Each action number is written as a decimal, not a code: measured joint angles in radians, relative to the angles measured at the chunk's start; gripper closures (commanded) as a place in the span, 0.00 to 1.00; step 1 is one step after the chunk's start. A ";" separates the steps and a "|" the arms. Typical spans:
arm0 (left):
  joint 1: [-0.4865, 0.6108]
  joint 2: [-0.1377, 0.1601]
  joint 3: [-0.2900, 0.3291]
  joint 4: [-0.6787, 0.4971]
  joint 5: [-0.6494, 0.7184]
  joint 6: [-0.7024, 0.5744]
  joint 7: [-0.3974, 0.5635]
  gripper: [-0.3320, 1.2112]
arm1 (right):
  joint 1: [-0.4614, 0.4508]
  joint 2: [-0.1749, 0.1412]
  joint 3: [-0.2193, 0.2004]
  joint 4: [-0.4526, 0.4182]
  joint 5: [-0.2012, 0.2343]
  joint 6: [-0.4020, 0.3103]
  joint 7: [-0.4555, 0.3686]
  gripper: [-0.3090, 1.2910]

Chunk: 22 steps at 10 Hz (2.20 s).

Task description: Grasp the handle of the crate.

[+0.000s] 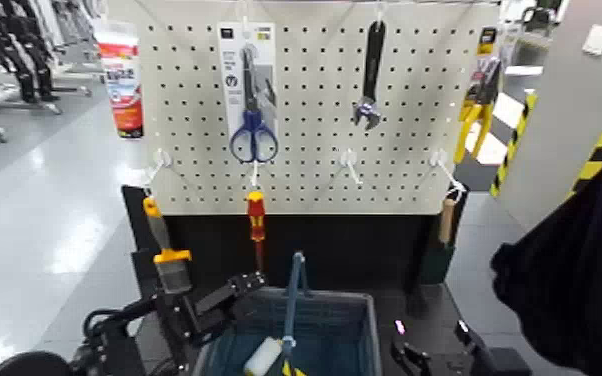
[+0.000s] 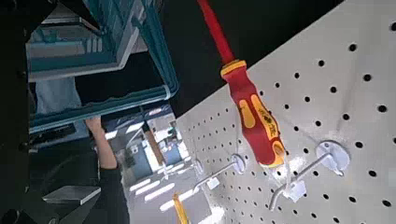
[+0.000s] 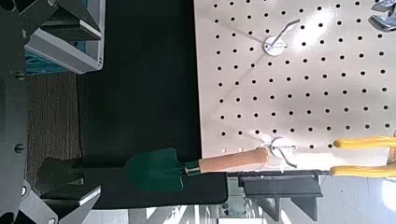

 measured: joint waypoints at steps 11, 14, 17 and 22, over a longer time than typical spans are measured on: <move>-0.202 0.015 -0.220 0.318 0.172 0.014 -0.130 0.76 | -0.009 -0.003 0.010 0.014 -0.013 -0.024 0.000 0.28; -0.196 0.012 -0.227 0.324 0.183 0.014 -0.132 0.94 | -0.010 -0.003 0.010 0.015 -0.015 -0.029 0.002 0.28; -0.186 0.006 -0.235 0.324 0.189 -0.002 -0.132 0.98 | -0.009 -0.003 0.009 0.017 -0.016 -0.034 0.002 0.28; -0.164 -0.006 -0.241 0.297 0.208 -0.031 -0.130 0.98 | -0.008 -0.004 0.009 0.019 -0.016 -0.035 0.002 0.28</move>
